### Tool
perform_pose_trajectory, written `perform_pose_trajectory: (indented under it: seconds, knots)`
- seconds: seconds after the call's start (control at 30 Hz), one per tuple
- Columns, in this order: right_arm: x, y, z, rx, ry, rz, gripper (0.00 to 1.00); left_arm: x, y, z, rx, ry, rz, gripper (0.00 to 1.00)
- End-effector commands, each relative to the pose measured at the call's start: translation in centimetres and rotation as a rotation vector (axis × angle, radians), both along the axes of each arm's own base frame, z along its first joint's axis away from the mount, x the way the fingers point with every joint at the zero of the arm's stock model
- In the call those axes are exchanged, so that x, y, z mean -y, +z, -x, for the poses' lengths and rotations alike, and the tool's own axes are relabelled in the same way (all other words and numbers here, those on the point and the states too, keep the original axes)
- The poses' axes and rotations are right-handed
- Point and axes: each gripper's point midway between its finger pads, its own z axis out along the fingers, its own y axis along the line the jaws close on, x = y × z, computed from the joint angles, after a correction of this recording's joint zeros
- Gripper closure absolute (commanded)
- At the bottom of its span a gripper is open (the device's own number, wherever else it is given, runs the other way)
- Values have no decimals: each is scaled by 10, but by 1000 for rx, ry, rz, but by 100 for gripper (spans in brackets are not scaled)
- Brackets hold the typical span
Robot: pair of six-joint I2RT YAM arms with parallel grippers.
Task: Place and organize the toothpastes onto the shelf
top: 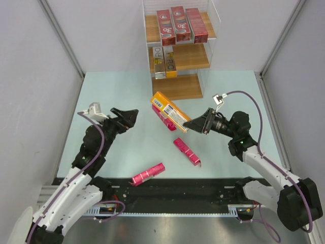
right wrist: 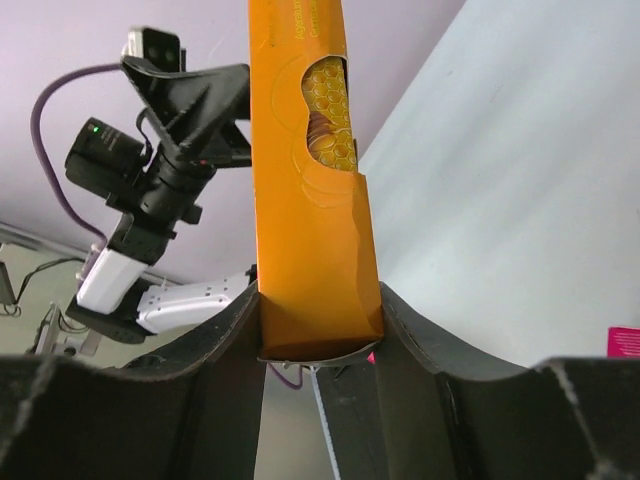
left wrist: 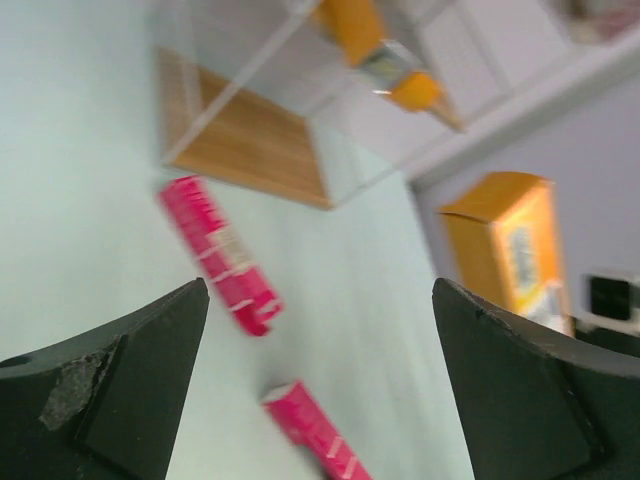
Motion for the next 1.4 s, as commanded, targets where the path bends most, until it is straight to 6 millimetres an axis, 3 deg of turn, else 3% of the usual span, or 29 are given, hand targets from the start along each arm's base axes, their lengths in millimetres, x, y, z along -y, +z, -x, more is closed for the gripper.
perform_pose_trajectory:
  seconds: [0.0,0.27,0.47,0.5,0.67,0.73,0.77,0.93,1.17,1.27,1.37]
  knots:
    - [10,18,-1,69,-26,-16,84,-60,-49,1,-230,289,-194,0]
    - [21,29,-21,81,-76,-21,83,-45,-43,-7,-192,219,-218,0]
    - [49,47,-73,52,-202,-19,84,-27,-46,-11,-178,138,-196,0]
    - [52,42,-84,22,-215,-16,84,-25,-49,-12,-182,132,-196,0]
    - [76,64,-121,27,-281,-71,84,-21,-53,-13,-188,113,-200,1]
    - [78,59,-136,0,-294,-69,84,-19,-53,-14,-186,102,-196,0]
    - [78,67,-141,11,-294,-74,84,-18,-54,-14,-186,101,-196,0]
    - [83,65,-177,-24,-373,-97,84,-15,-58,-15,-195,89,-197,0]
    - [85,77,-221,-52,-443,-155,83,-13,-61,-14,-206,68,-212,0]
    - [80,69,-237,-89,-475,-161,82,-12,-61,-13,-203,63,-206,0]
    - [64,76,-246,-89,-473,-167,82,-11,-61,-11,-201,55,-202,0]
